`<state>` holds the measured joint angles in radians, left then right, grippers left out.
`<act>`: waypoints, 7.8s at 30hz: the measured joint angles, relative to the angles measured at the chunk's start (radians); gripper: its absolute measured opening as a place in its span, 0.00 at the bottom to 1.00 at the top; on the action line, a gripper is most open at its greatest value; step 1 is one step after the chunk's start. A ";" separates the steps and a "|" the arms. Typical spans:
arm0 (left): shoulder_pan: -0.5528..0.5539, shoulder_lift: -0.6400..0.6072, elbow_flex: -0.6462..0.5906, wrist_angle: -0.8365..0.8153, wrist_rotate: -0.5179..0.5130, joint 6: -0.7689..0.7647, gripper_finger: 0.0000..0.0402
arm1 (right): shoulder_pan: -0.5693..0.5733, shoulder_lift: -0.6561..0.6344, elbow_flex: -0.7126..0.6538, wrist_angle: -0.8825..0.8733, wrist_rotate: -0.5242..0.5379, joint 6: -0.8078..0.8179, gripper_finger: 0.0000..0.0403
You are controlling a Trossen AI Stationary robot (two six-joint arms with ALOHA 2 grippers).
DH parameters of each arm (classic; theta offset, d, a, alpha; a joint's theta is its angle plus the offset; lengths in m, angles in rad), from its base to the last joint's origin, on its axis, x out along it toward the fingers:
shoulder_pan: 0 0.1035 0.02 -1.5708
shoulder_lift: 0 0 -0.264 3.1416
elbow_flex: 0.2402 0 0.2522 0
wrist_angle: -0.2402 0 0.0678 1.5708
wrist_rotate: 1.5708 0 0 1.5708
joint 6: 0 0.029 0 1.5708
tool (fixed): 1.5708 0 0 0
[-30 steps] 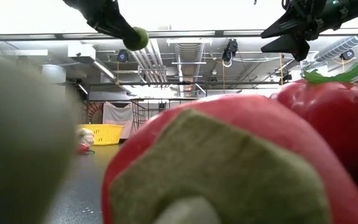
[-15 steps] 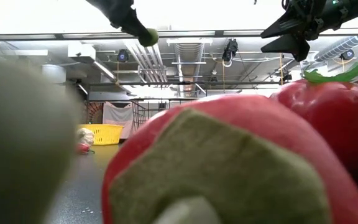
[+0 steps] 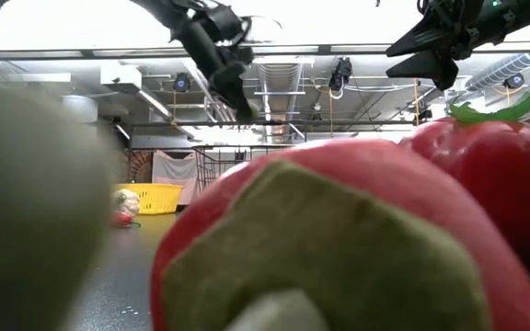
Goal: Sort produce into baskets
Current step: Put the green lime into the gold wire basket, then put the large green bell pepper into the pink bin
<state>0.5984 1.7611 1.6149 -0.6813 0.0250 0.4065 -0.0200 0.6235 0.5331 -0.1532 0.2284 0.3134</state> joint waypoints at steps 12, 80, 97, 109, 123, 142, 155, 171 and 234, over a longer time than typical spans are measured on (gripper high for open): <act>0.026 0.336 0.334 -0.323 -0.004 -0.160 0.40 | 0.000 0.000 0.000 -0.013 0.000 0.000 0.54; -0.579 -0.577 -0.473 0.242 -0.318 -0.503 0.50 | 0.002 0.095 0.068 0.031 0.000 -0.170 0.54; -0.642 -0.742 -0.636 0.287 -0.435 -0.660 0.50 | 0.022 0.492 0.438 -0.450 -0.053 -0.162 0.87; -0.642 -0.722 -0.636 0.287 -0.435 -0.650 0.50 | 0.106 0.753 0.579 -0.597 -0.053 -0.088 0.92; -0.642 -0.719 -0.636 0.283 -0.435 -0.596 0.50 | 0.088 0.892 0.589 -0.587 -0.059 -0.115 0.92; -0.642 -0.718 -0.636 0.286 -0.434 -0.591 0.50 | 0.008 0.942 0.557 -0.505 -0.168 -0.180 0.92; -0.642 -0.718 -0.636 0.287 -0.434 -0.576 0.50 | -0.006 1.011 0.558 -0.462 -0.220 -0.202 0.91; -0.642 -0.718 -0.636 0.287 -0.434 -0.575 0.50 | -0.027 0.977 0.552 -0.469 -0.266 -0.219 0.76; -0.642 -0.718 -0.636 0.292 -0.435 -0.572 0.50 | -0.031 0.870 0.524 -0.449 -0.255 -0.187 0.02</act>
<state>-0.0432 1.0435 0.9791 -0.3893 -0.4099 -0.1658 -0.0513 1.4933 1.0569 -0.6018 -0.0261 0.1267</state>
